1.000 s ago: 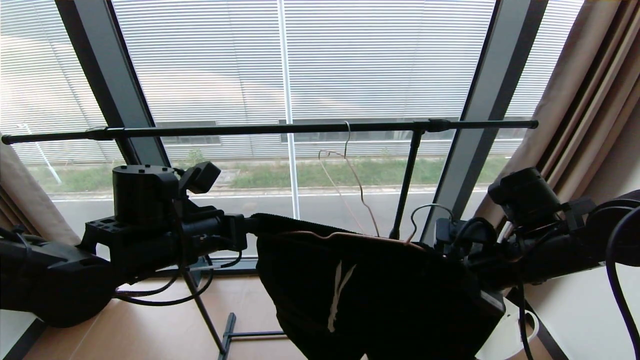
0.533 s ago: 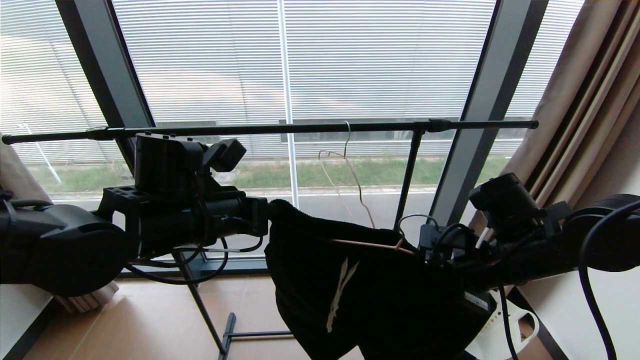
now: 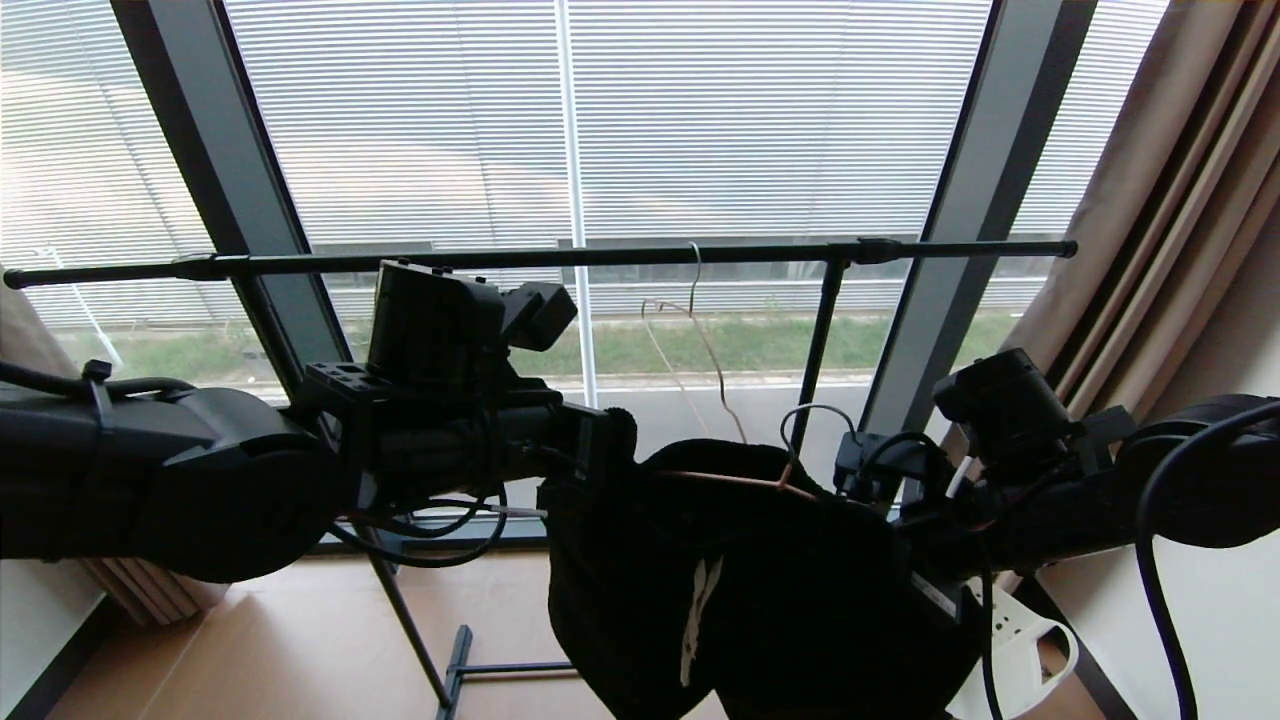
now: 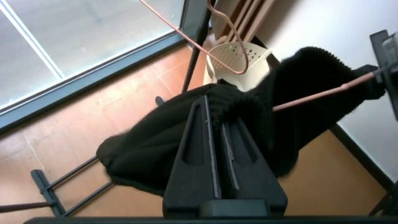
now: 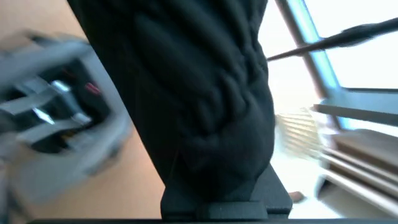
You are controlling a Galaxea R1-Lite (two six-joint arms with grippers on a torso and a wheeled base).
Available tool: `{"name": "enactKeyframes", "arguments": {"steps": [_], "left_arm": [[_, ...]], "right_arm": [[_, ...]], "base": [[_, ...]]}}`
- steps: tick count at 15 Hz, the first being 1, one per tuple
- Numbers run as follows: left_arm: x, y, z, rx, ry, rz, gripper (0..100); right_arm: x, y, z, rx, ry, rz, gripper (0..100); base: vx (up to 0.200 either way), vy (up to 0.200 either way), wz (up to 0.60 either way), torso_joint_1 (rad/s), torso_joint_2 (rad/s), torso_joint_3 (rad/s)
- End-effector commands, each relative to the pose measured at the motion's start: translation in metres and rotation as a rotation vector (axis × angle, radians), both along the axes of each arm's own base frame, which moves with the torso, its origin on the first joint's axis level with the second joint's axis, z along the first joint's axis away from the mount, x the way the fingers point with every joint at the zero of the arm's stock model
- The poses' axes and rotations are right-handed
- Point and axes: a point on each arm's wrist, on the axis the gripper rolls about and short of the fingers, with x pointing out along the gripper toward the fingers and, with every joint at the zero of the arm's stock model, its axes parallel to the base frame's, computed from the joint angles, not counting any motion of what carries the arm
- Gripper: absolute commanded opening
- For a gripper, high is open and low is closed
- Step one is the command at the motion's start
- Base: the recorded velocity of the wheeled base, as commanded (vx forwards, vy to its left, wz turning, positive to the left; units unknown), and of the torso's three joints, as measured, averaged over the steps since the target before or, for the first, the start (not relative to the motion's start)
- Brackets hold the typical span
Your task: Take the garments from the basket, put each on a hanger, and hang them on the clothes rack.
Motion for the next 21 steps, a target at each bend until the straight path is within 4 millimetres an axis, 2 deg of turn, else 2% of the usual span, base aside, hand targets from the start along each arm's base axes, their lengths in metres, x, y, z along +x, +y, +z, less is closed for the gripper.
{"name": "enactKeyframes", "arguments": {"steps": [1,4,8,12,18,21], "left_arm": [[0.001,-0.007,-0.006,0.013,0.012,-0.009,0],[0.000,-0.011,-0.002,0.015,-0.007,-0.012,0],[0.013,-0.020,0.021,0.040,-0.065,0.098,0],[0.026,-0.029,0.011,0.107,-0.066,0.199,0],[0.003,-0.052,0.011,0.142,-0.067,0.152,0],[-0.016,-0.051,0.013,0.154,-0.072,0.119,0]], "right_arm": [[-0.004,-0.001,0.000,0.026,0.000,-0.014,0],[-0.005,-0.002,-0.005,0.044,-0.045,-0.016,0],[-0.017,0.005,-0.017,-0.036,-0.047,-0.019,0],[-0.022,0.010,-0.023,-0.003,-0.119,0.006,0],[-0.026,0.018,-0.020,0.012,-0.133,0.033,0],[-0.024,0.019,-0.018,0.059,-0.120,-0.025,0]], "base": [[0.000,0.000,0.00,0.000,0.00,0.000],[0.000,0.000,0.00,0.000,0.00,0.000],[0.000,0.000,0.00,0.000,0.00,0.000],[0.000,0.000,0.00,0.000,0.00,0.000],[0.000,0.000,0.00,0.000,0.00,0.000],[0.000,0.000,0.00,0.000,0.00,0.000]]}}
